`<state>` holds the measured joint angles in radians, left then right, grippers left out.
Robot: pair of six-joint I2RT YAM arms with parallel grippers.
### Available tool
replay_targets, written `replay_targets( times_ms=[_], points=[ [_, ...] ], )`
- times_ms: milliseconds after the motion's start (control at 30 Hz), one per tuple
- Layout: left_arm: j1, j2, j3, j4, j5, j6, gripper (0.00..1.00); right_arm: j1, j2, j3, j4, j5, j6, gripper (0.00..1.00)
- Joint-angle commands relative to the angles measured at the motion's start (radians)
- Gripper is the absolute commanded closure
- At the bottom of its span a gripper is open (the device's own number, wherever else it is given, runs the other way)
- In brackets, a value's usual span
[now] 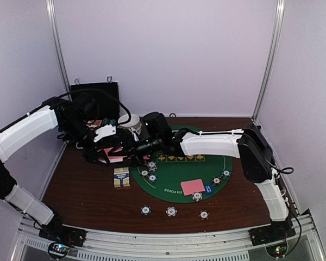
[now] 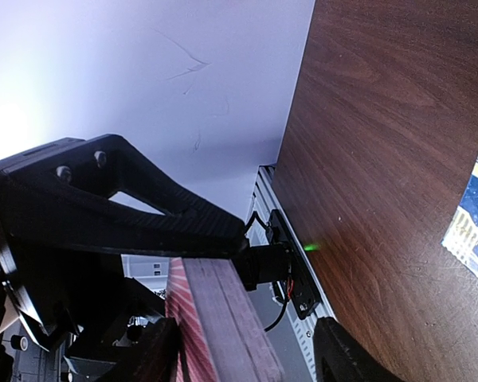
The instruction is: Distribute texas hold em gaming equipment
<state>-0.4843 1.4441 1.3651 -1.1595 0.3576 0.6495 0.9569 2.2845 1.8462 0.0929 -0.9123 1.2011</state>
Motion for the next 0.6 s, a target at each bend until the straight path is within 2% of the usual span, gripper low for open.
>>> replay_targets(
  times_ms=[0,200,433,567],
  points=[
    [0.004,-0.045,0.0,0.035,0.037,0.017,1.0,-0.021,-0.028,-0.031,-0.085,0.031,-0.043,0.43],
    [0.004,-0.056,-0.015,0.049,0.04,0.021,1.0,-0.04,-0.094,-0.097,-0.129,0.039,-0.082,0.45],
    [0.004,-0.061,-0.023,0.059,0.042,0.018,1.0,-0.041,-0.117,-0.094,-0.173,0.043,-0.113,0.48],
    [0.004,-0.065,-0.036,0.063,0.026,0.022,1.0,-0.041,-0.125,-0.102,-0.178,0.038,-0.115,0.56]
  ],
)
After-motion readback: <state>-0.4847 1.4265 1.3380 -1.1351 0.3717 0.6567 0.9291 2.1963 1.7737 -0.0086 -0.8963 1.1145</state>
